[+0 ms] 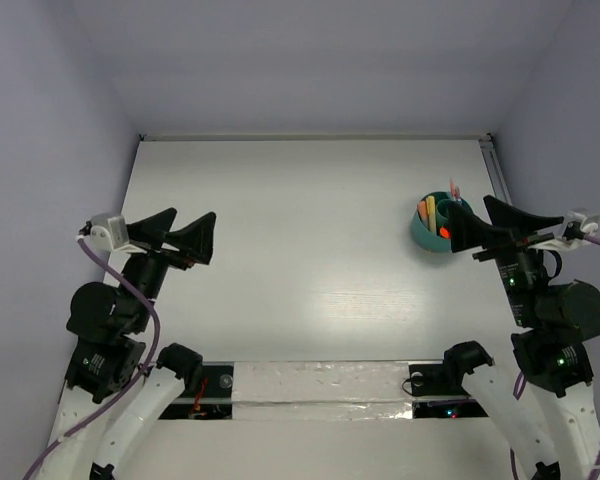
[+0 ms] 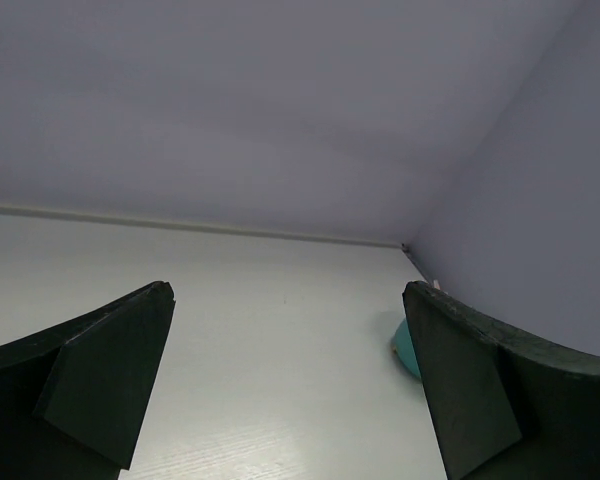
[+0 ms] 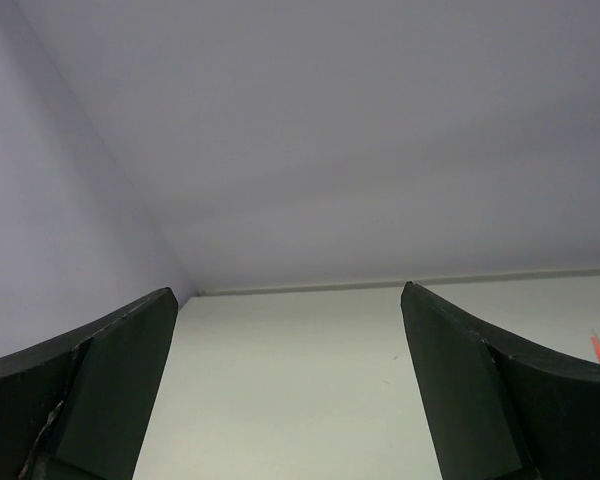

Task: Sort the stationery into containers
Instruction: Reset both arms

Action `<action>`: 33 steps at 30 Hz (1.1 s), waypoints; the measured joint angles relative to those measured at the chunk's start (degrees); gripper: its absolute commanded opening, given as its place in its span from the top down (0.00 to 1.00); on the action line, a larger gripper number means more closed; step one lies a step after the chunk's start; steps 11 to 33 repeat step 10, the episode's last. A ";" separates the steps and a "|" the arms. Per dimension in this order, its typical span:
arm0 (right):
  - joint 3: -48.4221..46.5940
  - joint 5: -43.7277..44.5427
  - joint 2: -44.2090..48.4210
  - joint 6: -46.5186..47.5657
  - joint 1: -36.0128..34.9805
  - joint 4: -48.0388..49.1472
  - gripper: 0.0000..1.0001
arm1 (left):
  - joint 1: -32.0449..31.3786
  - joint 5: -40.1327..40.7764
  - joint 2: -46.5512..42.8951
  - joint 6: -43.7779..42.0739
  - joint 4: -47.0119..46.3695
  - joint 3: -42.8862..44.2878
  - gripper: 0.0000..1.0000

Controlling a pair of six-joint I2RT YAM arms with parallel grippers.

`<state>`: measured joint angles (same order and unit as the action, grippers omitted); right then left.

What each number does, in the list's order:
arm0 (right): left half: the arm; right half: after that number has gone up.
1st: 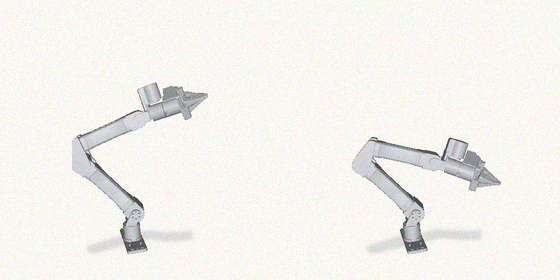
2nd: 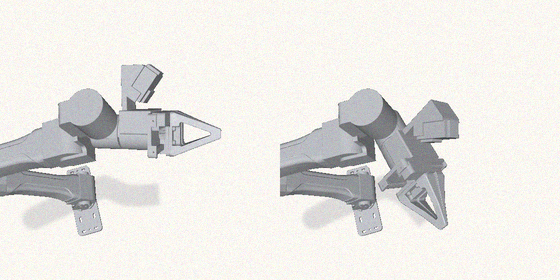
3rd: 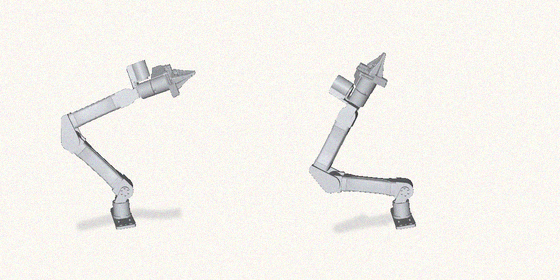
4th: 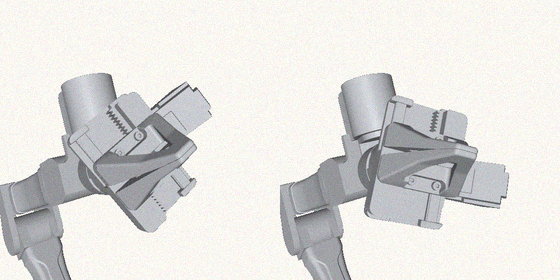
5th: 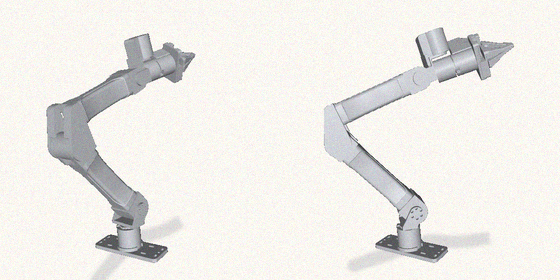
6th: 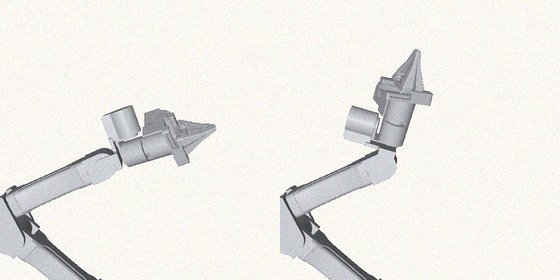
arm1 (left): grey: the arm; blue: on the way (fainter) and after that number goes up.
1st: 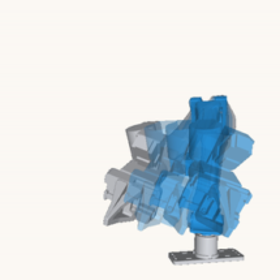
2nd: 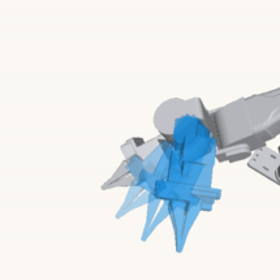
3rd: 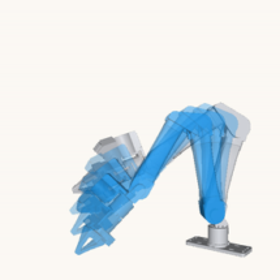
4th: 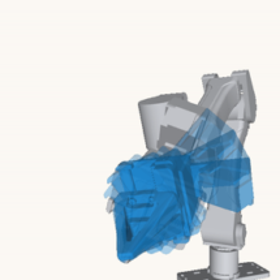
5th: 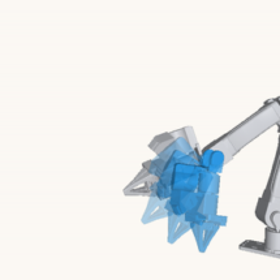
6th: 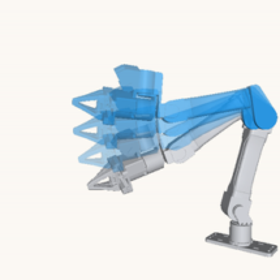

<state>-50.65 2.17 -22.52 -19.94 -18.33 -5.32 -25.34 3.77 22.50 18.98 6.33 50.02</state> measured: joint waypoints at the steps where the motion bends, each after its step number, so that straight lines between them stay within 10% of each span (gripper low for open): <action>1: -0.02 0.20 0.70 0.00 0.00 -0.72 0.00 | 0.00 1.03 -0.68 -0.11 0.11 0.09 0.01; 33: 0.04 1.36 2.49 0.02 0.00 -2.97 0.00 | 0.07 6.36 -4.37 -1.55 0.85 0.50 0.01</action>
